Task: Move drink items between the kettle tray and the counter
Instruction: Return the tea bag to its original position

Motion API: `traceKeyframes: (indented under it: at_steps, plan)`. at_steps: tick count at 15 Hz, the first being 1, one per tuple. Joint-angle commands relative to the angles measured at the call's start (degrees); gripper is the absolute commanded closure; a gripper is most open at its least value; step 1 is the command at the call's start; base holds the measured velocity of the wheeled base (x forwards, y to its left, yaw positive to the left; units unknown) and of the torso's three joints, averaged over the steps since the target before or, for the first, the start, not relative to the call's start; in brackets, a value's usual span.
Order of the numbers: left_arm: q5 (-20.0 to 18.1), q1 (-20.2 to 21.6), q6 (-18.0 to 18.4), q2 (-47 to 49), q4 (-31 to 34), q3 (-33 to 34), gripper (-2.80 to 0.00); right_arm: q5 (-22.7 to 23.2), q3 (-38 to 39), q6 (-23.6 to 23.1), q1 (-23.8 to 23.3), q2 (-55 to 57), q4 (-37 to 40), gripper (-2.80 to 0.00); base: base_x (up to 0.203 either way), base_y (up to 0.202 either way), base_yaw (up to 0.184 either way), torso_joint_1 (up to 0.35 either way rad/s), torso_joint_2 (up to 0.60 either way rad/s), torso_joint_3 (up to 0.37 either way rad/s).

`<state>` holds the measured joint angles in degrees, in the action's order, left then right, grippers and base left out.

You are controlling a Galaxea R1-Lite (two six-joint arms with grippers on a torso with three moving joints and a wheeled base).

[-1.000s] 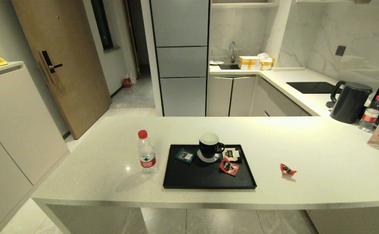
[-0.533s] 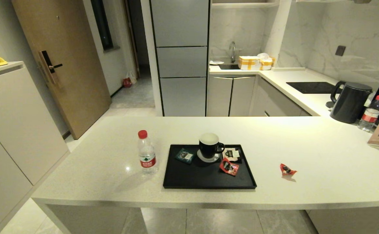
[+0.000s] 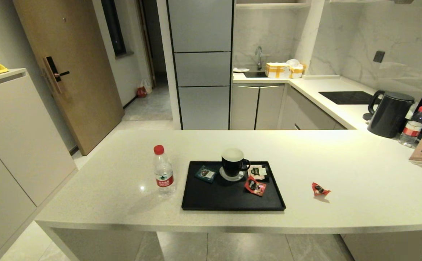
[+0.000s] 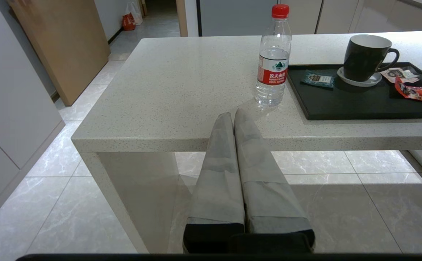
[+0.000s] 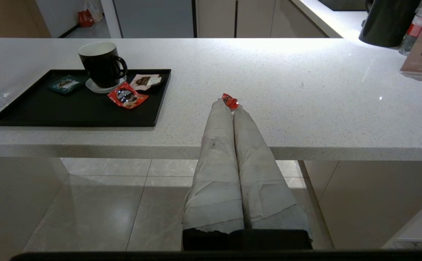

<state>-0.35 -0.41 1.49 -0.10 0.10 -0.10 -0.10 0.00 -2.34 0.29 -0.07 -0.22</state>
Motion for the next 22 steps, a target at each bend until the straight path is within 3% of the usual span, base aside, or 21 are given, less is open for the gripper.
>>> traceKeyframes:
  at_steps: [1,22]
  plan:
    - [-0.05,-0.02,0.01,0.10,-0.01,0.01,0.00,0.01,0.00,-0.03,0.06,0.07,0.03,0.00,0.000,0.000,0.000,0.000,0.00,0.000]
    - [-0.09,-0.02,0.01,0.10,-0.01,0.01,0.00,0.04,-0.06,-0.85,0.06,0.07,0.06,0.00,0.000,0.000,0.000,0.000,0.00,0.000]
